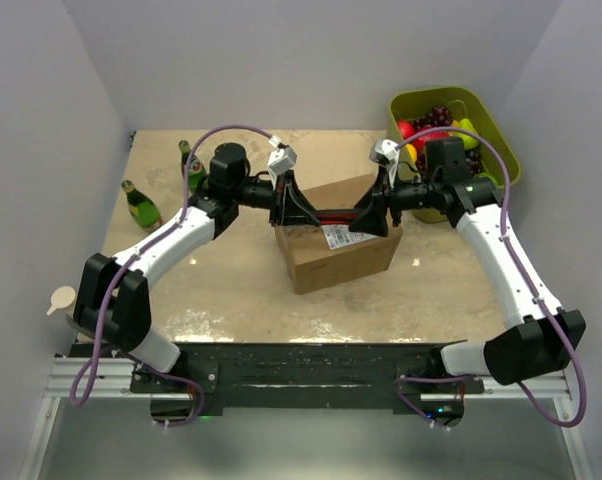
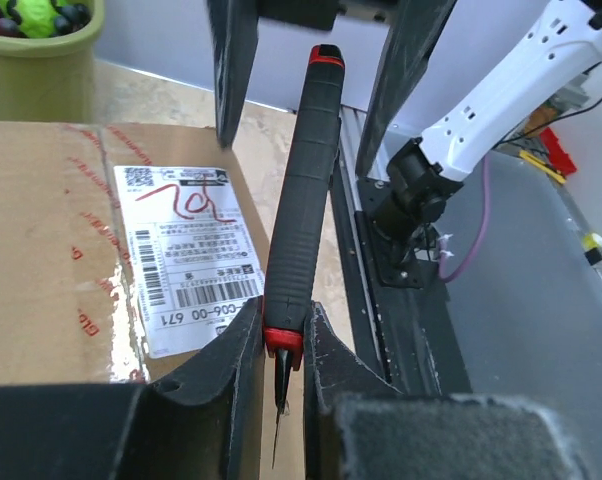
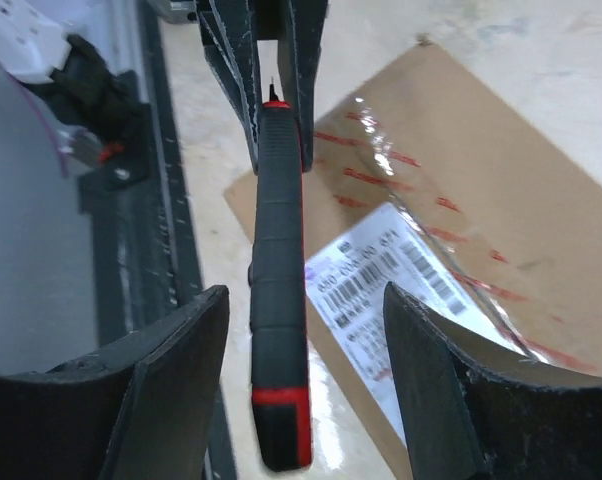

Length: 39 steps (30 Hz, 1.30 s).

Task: Unpack the express box
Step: Adjust the knife.

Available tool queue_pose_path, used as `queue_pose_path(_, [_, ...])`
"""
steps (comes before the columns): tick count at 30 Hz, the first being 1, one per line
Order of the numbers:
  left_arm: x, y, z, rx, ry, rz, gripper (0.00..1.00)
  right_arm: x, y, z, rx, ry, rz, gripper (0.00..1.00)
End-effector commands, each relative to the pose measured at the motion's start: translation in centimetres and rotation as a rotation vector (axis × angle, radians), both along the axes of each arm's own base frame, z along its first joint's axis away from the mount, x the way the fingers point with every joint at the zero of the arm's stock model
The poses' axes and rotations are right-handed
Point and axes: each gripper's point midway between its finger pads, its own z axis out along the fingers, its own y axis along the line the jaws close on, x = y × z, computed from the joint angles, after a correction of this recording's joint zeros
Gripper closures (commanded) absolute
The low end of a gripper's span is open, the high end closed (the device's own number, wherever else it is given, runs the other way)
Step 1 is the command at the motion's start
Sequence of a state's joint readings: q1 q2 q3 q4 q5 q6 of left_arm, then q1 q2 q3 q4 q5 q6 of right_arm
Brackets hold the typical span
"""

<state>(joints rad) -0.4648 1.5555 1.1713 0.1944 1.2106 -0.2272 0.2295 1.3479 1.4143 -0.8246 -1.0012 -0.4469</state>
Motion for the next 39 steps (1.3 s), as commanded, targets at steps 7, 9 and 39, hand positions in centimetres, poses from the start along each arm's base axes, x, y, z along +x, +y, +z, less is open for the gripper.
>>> queue_pose_path(7, [-0.4, 0.4, 2.8, -0.081, 0.017, -0.028, 1.0, -1.0, 2.5, 3.1, 0.227, 0.08, 0.084, 0.34])
queue_pose_path(9, [-0.3, 0.4, 2.8, -0.08, 0.022, -0.026, 1.0, -0.8, 2.8, 3.2, 0.248, 0.102, 0.081, 0.36])
queue_pose_path(39, [0.6, -0.2, 2.3, -0.086, 0.056, -0.021, 1.0, 1.1, 3.5, 2.1, 0.255, 0.156, -0.014, 1.0])
